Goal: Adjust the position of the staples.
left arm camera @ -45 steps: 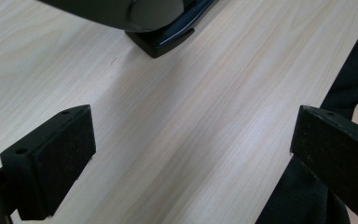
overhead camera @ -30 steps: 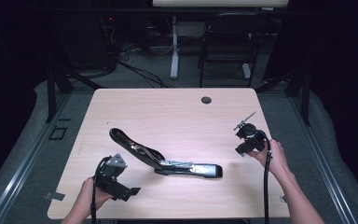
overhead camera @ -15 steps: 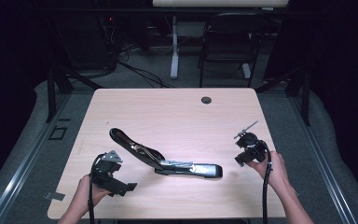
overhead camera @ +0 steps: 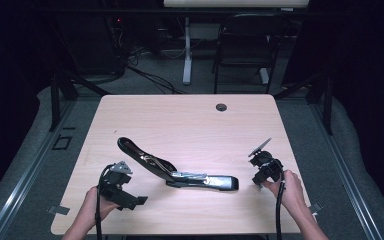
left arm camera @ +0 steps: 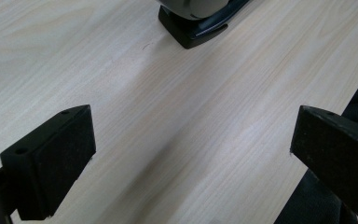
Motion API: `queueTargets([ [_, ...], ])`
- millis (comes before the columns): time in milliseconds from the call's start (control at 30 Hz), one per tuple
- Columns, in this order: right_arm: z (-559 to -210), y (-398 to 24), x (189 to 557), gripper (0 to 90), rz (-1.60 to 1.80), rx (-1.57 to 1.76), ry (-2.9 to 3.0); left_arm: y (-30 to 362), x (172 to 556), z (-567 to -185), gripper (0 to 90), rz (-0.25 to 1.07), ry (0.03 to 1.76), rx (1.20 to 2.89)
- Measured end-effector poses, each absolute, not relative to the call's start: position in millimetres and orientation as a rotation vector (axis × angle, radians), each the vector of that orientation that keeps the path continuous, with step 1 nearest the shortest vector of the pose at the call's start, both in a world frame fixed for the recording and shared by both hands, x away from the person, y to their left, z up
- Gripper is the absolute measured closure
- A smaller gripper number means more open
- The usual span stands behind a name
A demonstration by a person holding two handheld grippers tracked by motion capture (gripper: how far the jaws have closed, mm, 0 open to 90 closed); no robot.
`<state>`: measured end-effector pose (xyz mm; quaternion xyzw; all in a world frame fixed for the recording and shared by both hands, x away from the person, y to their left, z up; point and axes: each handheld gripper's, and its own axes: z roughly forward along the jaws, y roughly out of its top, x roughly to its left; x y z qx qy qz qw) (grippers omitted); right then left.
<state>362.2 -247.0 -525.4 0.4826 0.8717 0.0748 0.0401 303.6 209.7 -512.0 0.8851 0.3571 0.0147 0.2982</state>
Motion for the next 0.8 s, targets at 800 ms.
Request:
queueTargets([
  [800,-531.0,-246.7,374.8,69.3,0.252,1.393,2.768,207.9,305.8,-515.3,0.1,0.002,0.947,2.365],
])
